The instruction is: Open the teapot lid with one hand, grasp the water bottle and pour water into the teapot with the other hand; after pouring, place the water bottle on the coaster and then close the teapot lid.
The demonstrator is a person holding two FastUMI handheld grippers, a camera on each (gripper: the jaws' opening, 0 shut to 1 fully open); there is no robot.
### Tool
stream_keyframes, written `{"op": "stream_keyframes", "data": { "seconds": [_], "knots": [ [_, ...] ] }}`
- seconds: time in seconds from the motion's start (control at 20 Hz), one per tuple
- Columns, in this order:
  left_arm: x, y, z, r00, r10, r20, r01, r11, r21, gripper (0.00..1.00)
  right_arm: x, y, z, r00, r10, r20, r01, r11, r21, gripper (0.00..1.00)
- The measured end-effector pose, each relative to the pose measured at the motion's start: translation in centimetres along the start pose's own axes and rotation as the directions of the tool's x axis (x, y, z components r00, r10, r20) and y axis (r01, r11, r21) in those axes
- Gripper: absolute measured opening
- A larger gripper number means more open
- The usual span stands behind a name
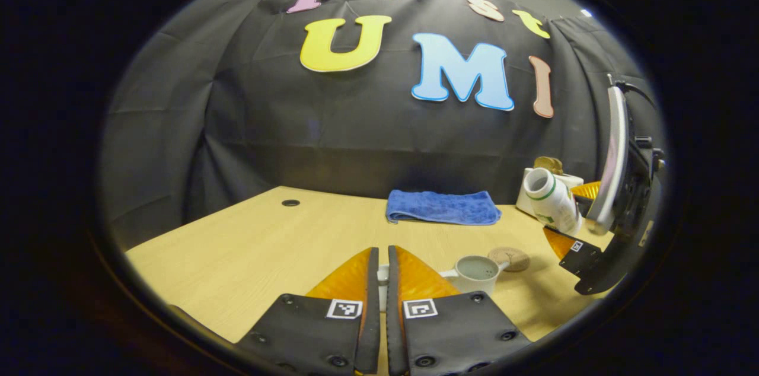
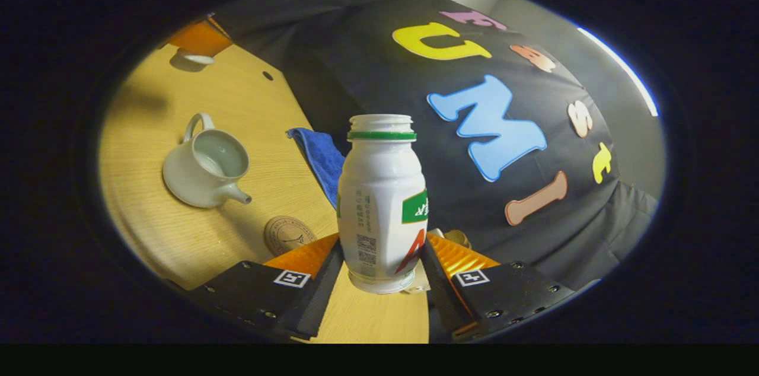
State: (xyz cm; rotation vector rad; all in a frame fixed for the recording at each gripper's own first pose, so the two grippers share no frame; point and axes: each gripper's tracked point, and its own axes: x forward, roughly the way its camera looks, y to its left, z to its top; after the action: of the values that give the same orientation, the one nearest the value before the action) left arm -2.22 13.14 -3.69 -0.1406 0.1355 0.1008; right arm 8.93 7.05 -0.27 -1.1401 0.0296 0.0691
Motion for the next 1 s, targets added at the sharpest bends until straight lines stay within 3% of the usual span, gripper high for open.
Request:
{"op": "stream_keyframes", "data": {
  "seconds": [0.3,1.0],
  "knots": [
    [-0.1,1.0,-0.6,1.0,0.009,-0.01,-0.009,1.0,-0.008,0.15,0.6,0.6,0.8,1.0,-0.019,0.016,0.022,0.971,-0.238,0.74],
    [-0.5,1.4,-1.7,1.0,0.009,-0.027,-0.01,1.0,-0.01,0.15,0.7,-1.4,2.0,0.994,-0.067,0.086,0.101,0.856,-0.507,0.73]
  ]
}}
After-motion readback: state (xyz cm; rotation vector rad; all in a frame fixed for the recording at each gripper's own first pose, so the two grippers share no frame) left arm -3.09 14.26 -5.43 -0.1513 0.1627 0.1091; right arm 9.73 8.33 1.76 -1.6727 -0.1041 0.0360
